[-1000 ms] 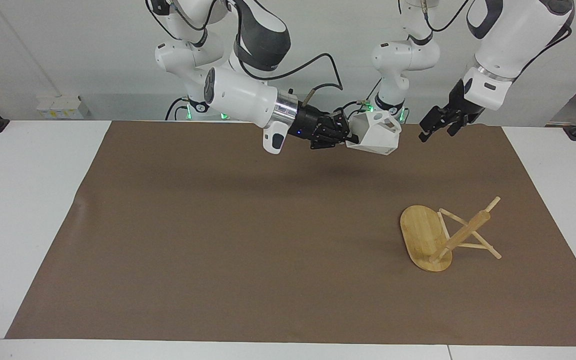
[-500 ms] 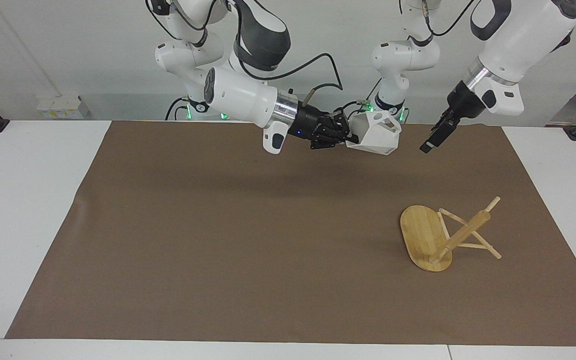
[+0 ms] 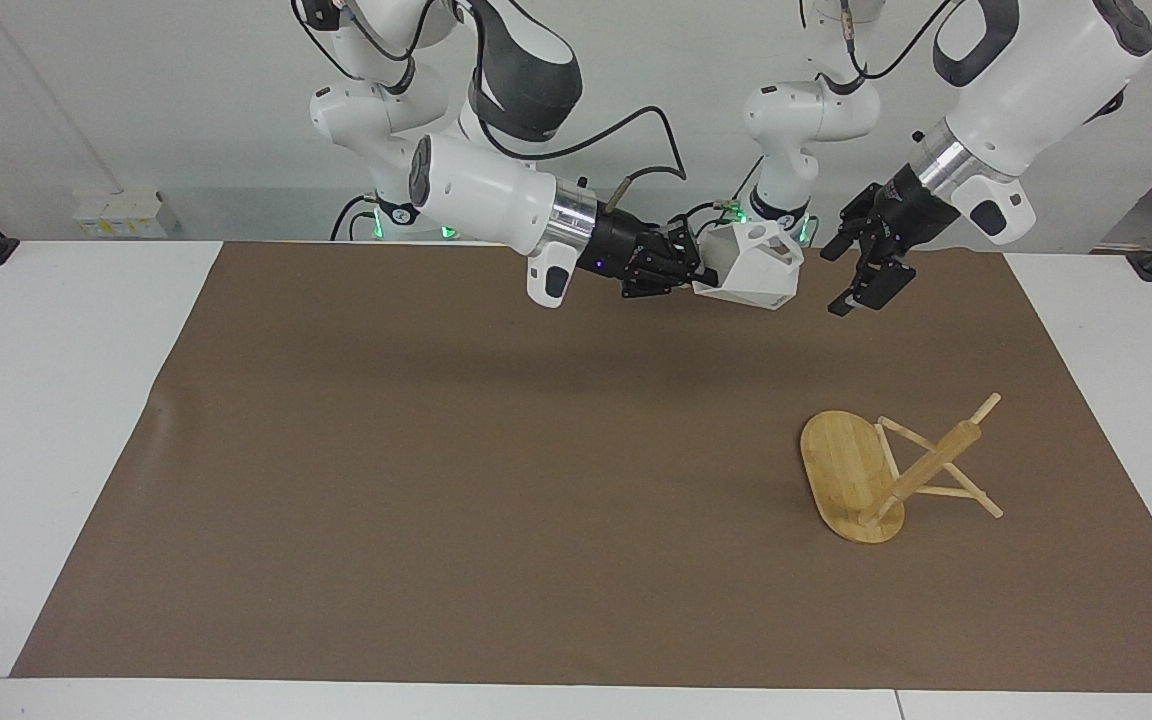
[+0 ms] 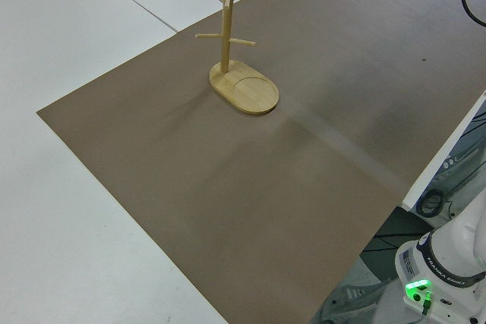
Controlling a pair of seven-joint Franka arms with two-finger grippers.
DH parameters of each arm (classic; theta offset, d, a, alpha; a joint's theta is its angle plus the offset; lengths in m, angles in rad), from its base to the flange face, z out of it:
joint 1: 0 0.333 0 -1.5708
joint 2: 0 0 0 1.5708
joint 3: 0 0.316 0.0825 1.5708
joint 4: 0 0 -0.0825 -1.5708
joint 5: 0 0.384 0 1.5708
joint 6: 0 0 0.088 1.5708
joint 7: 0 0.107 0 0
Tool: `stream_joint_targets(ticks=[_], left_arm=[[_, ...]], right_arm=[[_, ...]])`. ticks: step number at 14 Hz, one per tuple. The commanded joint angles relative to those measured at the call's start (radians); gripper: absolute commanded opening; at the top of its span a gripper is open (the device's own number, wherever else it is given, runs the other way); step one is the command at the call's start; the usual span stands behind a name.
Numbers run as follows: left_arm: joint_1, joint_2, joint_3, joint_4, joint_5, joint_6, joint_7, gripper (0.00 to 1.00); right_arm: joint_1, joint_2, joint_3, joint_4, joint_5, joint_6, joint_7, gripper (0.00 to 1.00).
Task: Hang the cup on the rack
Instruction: 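Hold the cup near the rack while the left gripper reaches the cup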
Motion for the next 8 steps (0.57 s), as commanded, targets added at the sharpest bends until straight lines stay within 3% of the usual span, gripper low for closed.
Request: stream_joint_targets(ticks=[1, 8], left_arm=[[0.008, 0.019, 0.007, 0.010, -0.069, 0.042, -0.178, 1.00], [0.013, 0.026, 0.005, -0.025, -0.204, 0.042, -0.311, 1.00]], right_arm=[[0.005, -0.009, 0.001, -0.012, 0.029, 0.019, 0.013, 0.00], [0.009, -0.010, 0.001, -0.012, 0.025, 0.036, 0.013, 0.00]])
